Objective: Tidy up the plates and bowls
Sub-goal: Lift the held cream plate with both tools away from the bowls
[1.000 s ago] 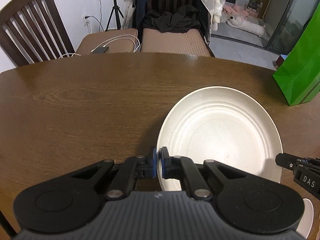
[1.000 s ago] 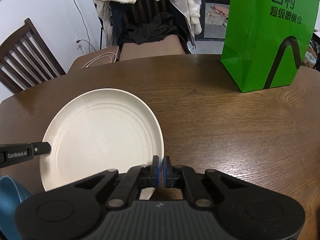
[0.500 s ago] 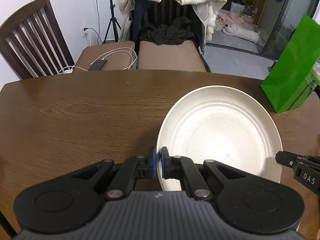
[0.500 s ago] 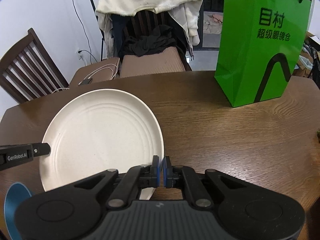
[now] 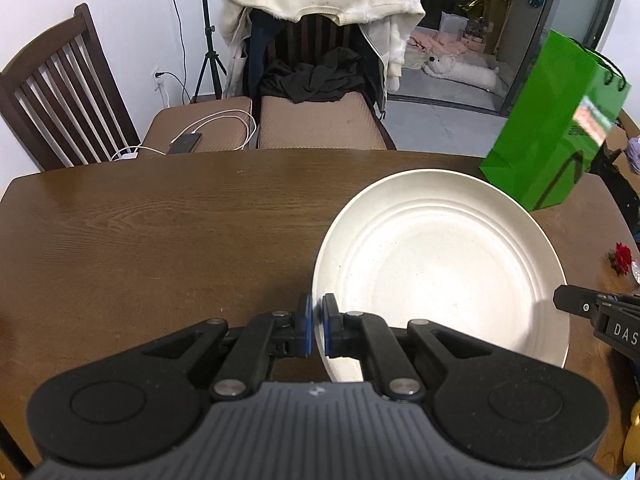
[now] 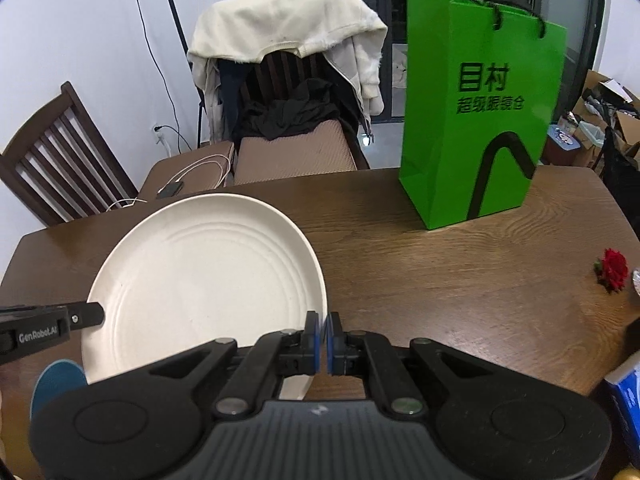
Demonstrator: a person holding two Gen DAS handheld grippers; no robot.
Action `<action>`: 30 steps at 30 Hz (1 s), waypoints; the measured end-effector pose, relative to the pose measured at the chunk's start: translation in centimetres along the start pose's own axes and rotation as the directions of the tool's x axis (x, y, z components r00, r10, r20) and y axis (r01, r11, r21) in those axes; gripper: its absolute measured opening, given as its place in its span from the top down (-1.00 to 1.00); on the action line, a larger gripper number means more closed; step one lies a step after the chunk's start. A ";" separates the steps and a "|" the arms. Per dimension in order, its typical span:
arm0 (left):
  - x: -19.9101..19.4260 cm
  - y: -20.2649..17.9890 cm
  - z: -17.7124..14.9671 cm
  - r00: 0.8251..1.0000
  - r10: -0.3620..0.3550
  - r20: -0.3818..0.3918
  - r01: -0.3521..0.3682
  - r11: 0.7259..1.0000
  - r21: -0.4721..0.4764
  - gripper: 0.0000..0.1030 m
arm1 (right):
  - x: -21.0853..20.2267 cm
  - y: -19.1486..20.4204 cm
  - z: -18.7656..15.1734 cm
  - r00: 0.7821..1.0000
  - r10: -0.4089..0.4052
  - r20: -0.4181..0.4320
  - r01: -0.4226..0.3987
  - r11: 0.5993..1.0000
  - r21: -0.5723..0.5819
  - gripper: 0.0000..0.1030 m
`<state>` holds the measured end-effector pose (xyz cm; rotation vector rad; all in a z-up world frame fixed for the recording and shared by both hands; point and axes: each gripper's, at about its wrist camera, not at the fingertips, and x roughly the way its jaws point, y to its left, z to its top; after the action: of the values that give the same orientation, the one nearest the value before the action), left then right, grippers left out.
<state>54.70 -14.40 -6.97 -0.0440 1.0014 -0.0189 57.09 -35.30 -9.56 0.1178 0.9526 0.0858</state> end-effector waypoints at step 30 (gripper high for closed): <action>-8.6 0.2 -9.2 0.999 -0.028 0.015 0.027 0.998 0.051 0.89 | -9.1 0.7 -9.6 0.999 -0.036 0.021 0.035 0.999 0.034 0.93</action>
<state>42.31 -14.18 -4.67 -0.0117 0.9838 -0.0693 43.94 -35.15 -7.65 0.1325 0.9346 0.0357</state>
